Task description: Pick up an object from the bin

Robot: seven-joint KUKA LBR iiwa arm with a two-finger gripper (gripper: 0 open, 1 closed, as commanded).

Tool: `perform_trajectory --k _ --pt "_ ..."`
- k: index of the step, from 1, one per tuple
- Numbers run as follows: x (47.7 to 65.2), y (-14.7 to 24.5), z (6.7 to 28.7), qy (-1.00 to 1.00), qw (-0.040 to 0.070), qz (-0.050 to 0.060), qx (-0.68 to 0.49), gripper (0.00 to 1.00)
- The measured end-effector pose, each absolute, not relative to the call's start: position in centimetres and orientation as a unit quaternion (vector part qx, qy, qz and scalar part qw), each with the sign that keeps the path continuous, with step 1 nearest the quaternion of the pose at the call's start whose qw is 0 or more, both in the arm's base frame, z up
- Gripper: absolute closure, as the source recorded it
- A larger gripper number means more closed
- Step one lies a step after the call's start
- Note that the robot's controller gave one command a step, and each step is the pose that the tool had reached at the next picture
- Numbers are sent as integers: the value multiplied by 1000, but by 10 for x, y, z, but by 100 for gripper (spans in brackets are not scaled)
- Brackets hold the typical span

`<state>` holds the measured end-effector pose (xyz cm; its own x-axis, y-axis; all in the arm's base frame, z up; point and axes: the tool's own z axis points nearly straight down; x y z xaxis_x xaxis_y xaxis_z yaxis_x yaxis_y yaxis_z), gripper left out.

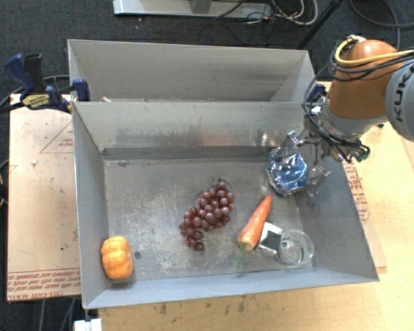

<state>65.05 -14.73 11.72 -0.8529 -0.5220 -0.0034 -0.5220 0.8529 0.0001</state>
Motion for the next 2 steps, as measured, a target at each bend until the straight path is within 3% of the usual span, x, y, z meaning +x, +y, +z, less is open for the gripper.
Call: perform_trajectory --k 1,2 --pt "656 -142 87 925 4 10 -380 0" --pt "656 -143 88 925 2 10 -380 100"
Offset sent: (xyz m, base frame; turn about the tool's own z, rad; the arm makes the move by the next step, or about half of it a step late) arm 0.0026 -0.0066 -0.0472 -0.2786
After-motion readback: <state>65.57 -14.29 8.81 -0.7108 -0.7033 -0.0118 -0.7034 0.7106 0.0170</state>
